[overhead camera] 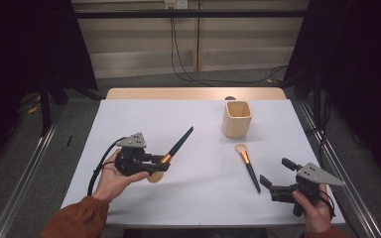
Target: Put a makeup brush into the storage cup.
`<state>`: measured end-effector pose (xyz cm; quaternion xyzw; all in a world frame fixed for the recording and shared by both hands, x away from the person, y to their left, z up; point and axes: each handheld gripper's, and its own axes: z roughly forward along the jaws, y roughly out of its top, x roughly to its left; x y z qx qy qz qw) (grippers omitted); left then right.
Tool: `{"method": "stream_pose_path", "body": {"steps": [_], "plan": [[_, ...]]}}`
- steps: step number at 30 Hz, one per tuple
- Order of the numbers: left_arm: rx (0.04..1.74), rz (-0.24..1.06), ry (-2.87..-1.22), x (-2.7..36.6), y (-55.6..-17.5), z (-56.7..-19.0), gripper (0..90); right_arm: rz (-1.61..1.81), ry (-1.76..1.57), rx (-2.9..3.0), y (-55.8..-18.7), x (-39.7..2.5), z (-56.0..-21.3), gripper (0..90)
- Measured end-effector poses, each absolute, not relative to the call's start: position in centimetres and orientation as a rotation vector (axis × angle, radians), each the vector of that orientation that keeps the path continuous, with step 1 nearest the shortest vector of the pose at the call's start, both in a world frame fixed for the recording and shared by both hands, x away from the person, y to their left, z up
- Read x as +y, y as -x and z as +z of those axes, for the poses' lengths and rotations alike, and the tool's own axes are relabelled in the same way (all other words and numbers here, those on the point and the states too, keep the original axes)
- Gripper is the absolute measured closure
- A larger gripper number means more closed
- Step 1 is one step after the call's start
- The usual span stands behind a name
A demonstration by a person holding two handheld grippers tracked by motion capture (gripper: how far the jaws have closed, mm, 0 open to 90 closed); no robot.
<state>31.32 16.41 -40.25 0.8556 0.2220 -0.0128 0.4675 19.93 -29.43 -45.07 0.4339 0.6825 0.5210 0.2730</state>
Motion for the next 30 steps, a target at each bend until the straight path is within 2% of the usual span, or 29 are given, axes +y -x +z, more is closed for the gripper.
{"method": "stream_pose_path", "body": {"steps": [10, 18, 30], "plan": [[0.487, -0.113, -2.136, 14.3, -31.3, -39.7, 66.3, 1.402, -1.138, 1.874, -20.1, -29.2, -45.1, 0.0], [0.490, -0.121, -2.190, 13.5, -31.6, -39.6, 66.3, 1.430, -1.133, 1.899, -20.1, -28.8, -45.2, 0.0], [0.386, -0.168, -2.273, 11.5, -31.4, -38.8, 66.3, 1.484, -1.061, 1.990, -21.2, -27.1, -44.6, 0.0]]}}
